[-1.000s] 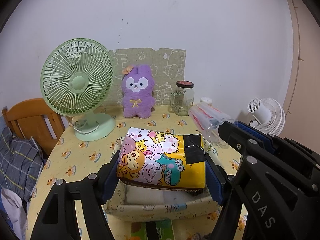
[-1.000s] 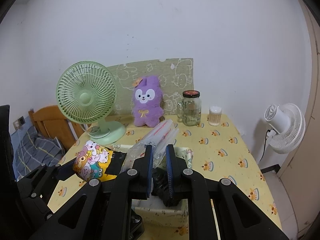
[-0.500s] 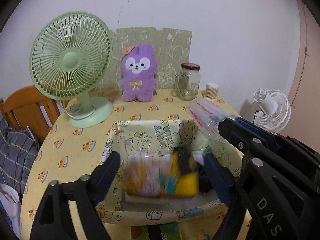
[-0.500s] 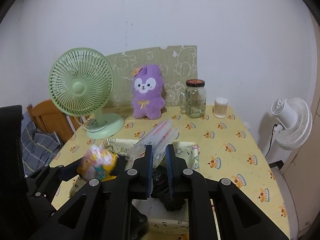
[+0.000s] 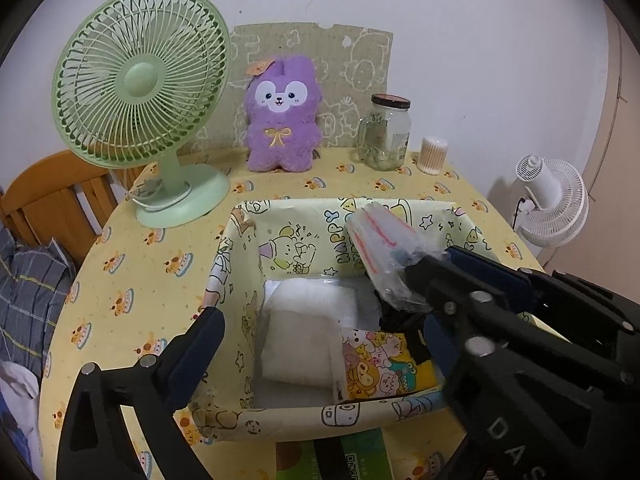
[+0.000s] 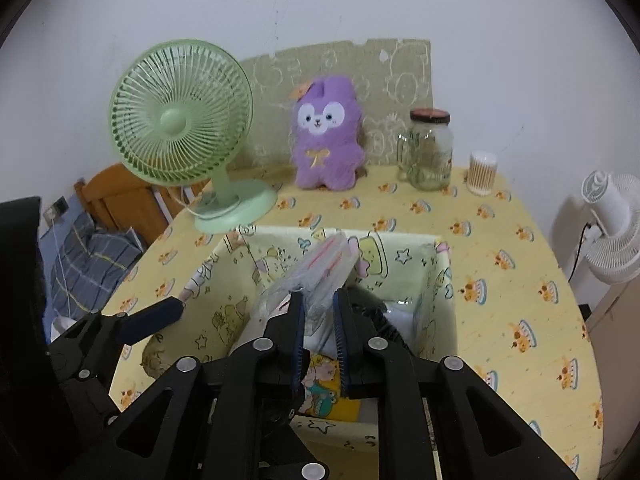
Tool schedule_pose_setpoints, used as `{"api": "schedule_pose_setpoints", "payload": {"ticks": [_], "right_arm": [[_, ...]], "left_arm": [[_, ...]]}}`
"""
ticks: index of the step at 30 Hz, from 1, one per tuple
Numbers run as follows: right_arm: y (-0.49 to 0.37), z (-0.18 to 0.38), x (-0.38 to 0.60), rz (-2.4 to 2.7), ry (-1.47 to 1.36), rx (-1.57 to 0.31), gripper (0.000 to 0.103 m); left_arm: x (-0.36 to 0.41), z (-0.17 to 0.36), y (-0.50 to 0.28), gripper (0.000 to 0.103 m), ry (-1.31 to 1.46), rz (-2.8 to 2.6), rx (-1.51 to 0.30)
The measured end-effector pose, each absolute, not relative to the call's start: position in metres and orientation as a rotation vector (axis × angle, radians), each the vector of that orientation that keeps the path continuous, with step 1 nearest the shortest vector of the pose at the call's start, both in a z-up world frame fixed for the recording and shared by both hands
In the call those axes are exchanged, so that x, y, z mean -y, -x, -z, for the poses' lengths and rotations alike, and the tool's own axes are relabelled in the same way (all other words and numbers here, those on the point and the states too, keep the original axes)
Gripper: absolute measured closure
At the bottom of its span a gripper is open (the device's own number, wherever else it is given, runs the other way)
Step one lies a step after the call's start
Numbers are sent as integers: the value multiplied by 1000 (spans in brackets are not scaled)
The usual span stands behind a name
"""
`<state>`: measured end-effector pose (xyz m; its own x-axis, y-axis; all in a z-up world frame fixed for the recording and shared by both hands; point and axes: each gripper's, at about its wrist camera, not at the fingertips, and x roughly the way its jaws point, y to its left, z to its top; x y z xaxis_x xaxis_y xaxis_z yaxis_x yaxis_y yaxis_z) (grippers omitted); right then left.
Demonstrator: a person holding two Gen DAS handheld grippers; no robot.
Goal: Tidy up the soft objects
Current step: 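Lower the yellow pouch into the box with the left tool while the right tool releases the clear bag inside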
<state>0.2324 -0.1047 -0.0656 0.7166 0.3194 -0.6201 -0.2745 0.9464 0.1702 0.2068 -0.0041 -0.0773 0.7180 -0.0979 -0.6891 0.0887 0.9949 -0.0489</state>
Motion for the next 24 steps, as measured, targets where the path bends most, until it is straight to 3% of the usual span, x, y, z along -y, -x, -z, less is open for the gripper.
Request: {"api": "schedule_pose_setpoints", "payload": {"ticks": [4, 11, 14, 24], "right_arm": [[-235, 70, 107, -302, -75, -709, 39], [-235, 71, 111, -257, -77, -714, 15], [-233, 69, 114, -236, -70, -711, 10], [-218, 53, 123, -218, -63, -689, 10]], "left_arm": [[5, 78, -206, 2, 6, 104, -761], [7, 78, -206, 1, 5, 115, -759], [10, 76, -205, 0, 2, 119, -753], [17, 60, -192, 0, 3, 105, -725]]}}
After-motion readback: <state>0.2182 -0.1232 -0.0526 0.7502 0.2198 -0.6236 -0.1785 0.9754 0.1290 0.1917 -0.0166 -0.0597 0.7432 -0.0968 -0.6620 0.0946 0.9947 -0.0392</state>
